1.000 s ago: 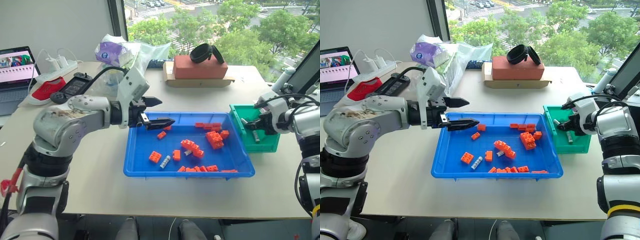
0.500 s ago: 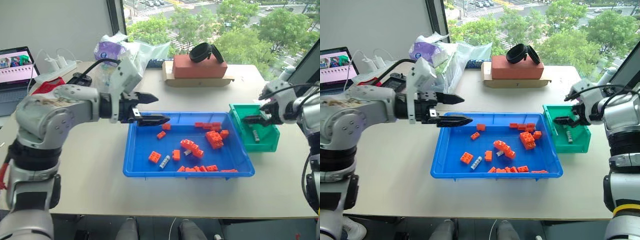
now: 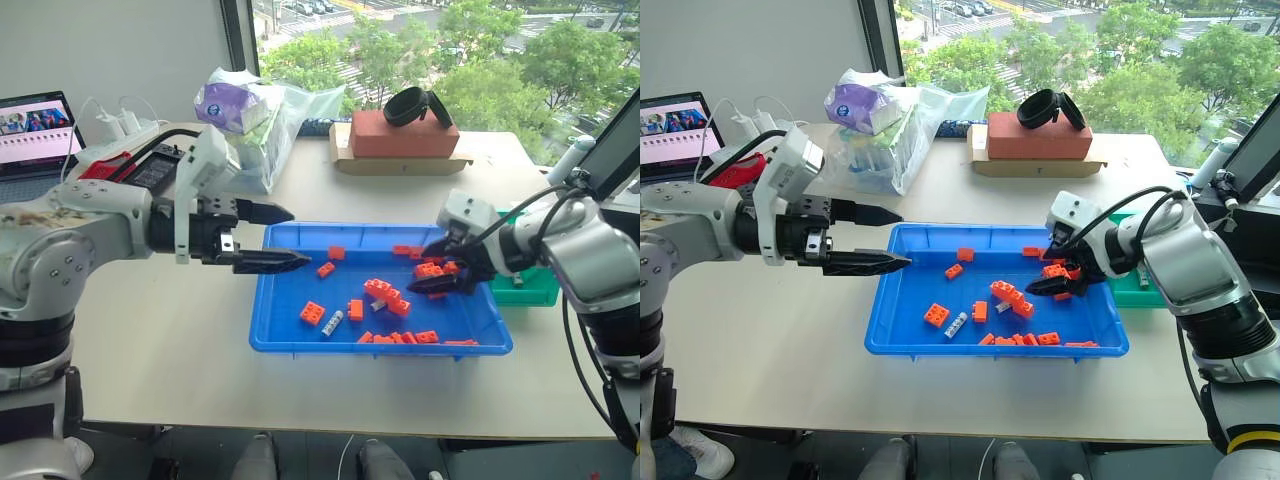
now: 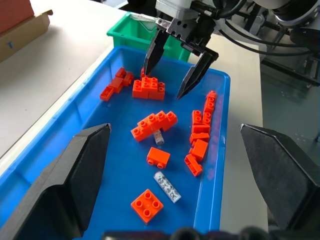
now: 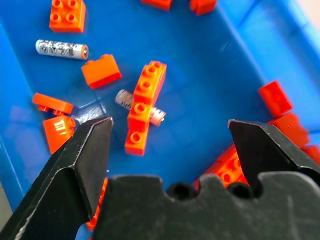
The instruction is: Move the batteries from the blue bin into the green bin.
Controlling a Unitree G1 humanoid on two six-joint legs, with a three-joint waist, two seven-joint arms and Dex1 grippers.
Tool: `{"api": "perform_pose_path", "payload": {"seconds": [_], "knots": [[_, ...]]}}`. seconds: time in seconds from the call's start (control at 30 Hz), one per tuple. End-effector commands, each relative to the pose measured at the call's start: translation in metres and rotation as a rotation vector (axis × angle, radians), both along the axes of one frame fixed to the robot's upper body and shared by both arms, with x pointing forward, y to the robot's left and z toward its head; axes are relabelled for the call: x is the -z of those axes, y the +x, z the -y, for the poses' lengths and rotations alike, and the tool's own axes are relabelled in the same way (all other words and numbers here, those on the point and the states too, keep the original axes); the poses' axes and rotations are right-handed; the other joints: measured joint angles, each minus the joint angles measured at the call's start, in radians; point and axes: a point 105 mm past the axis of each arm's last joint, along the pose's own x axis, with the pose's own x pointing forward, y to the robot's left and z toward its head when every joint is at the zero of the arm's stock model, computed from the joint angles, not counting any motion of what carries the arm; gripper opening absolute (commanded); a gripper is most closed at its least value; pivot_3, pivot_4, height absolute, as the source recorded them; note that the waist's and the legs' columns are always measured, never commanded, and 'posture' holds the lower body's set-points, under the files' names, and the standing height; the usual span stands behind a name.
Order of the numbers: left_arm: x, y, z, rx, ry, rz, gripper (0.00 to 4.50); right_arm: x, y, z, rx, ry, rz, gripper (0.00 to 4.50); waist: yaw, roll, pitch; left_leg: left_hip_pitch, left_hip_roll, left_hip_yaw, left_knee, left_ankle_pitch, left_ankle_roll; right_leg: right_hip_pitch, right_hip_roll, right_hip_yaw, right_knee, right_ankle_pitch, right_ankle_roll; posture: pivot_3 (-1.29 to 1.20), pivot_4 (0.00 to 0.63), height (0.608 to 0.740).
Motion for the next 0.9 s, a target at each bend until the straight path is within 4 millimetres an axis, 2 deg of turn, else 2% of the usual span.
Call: {"api": "perform_pose_path", "payload": {"seconds": [0.03,0.23,0.37,0.47,0.67,0.7,0.73,0.8,0.9], "knots": [[-0.005,-0.007,-0.004,0.016,0.000,0.078,4.50,-0.006,0.002,-0.007,0.025,0.028,0.018,4.33,0.000,0.000,0.000,0.000,0.000,0.000,0.000,0.000,0.000,0.000,0.000,0.000,0.000,0.000,0.000,0.00,0.150,0.740],[0.011,-0.004,-0.010,-0.032,0.017,0.071,4.50,0.006,0.000,-0.026,0.018,0.053,-0.016,4.33,0.003,0.000,0.000,0.000,0.000,-0.001,0.000,0.000,0.000,0.000,0.000,-0.001,0.000,0.000,0.000,0.00,0.150,0.740],[0.021,-0.003,-0.010,-0.046,0.041,0.059,4.50,0.019,0.008,-0.026,0.062,0.031,-0.014,4.33,0.002,0.000,0.000,-0.001,0.000,-0.001,0.000,0.000,0.000,0.000,0.000,-0.001,0.000,0.000,0.000,0.00,0.150,0.740],[0.025,-0.003,-0.010,-0.046,0.059,0.055,4.50,0.022,0.007,-0.028,0.061,0.029,-0.021,3.67,0.004,0.000,0.000,-0.001,0.000,-0.002,0.000,0.000,0.000,0.000,0.000,-0.002,0.000,0.000,0.000,0.00,0.150,0.740],[0.023,-0.003,-0.007,-0.047,0.059,0.069,4.50,0.027,0.006,-0.034,0.059,0.039,-0.030,1.62,0.001,0.000,0.000,-0.001,0.000,-0.002,0.000,0.000,0.000,0.000,0.000,-0.003,0.000,0.000,0.000,0.00,0.150,0.740],[0.023,-0.004,-0.006,-0.046,0.059,0.072,4.50,0.027,0.005,-0.035,0.054,0.043,-0.033,1.45,0.001,0.000,0.000,-0.001,0.000,-0.002,0.000,0.000,0.000,0.000,0.000,-0.003,0.000,0.000,0.000,0.00,0.150,0.740],[0.023,-0.004,-0.005,-0.044,0.058,0.074,4.50,0.027,0.004,-0.037,0.052,0.046,-0.035,0.96,0.002,0.000,0.000,-0.001,0.000,-0.002,0.000,0.000,0.000,0.000,0.000,-0.003,0.000,0.000,0.000,0.00,0.150,0.740],[0.023,-0.003,-0.004,-0.042,0.056,0.078,4.50,0.027,0.004,-0.038,0.050,0.052,-0.035,0.43,0.003,0.000,0.000,-0.001,0.000,-0.003,0.000,0.000,0.000,0.000,0.000,-0.003,0.000,0.000,0.000,0.00,0.150,0.740],[0.023,-0.003,-0.005,-0.041,0.053,0.079,4.50,0.023,0.006,-0.036,0.057,0.053,-0.018,0.45,0.003,0.000,0.000,-0.002,0.000,-0.003,0.000,0.000,0.000,0.000,0.000,-0.004,-0.001,0.000,0.000,0.00,0.150,0.740]]}}
